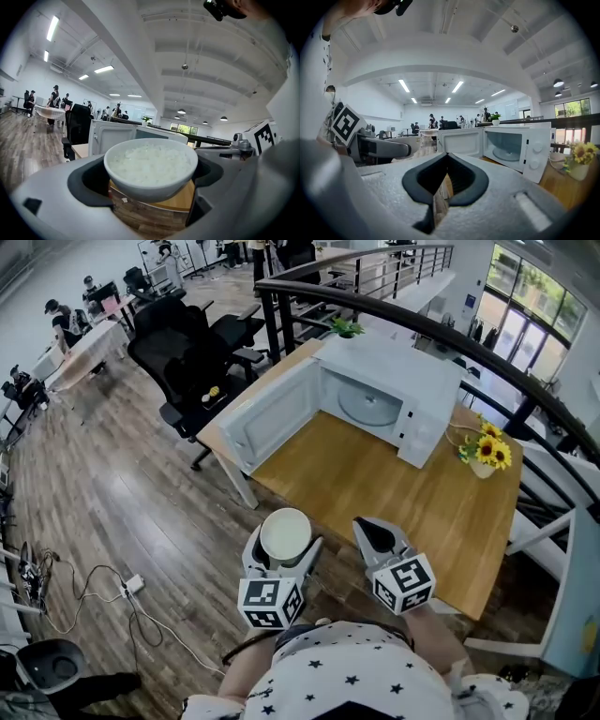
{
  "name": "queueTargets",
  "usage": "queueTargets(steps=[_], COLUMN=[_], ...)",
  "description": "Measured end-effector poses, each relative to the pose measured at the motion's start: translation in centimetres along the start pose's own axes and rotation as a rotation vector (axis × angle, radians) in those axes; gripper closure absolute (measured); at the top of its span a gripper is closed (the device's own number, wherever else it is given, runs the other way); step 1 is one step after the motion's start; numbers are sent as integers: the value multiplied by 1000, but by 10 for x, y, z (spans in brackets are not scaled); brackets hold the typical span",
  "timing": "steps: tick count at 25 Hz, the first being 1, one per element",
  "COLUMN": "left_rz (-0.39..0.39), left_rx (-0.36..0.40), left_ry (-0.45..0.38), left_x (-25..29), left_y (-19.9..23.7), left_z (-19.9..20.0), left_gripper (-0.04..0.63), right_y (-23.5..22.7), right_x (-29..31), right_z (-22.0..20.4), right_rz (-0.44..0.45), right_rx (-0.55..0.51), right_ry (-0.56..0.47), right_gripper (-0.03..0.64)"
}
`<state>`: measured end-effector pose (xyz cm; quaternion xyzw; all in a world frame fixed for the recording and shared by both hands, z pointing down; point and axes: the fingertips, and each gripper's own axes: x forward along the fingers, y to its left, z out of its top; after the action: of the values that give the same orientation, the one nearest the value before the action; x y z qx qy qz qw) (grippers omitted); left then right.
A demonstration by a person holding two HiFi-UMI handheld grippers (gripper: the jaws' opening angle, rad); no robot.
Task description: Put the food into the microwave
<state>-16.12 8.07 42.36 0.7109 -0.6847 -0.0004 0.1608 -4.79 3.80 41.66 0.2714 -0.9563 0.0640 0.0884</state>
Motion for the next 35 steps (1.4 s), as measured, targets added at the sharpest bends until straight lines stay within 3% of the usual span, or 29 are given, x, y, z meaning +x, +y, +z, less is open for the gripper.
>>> queueTargets(steps=[15,35], left_rz=[-51,-133], left_rx=[23,80], left_ry=[17,74], left_x=[62,231], left_y=[10,21], left_z=[11,35], left_gripper=[104,104], right_y=[-30,-148], right_x=[18,113], right_z=[-6,11], right_rz=[-51,-121], right_rx=[17,59], right_ry=[18,20], right_gripper=[612,612])
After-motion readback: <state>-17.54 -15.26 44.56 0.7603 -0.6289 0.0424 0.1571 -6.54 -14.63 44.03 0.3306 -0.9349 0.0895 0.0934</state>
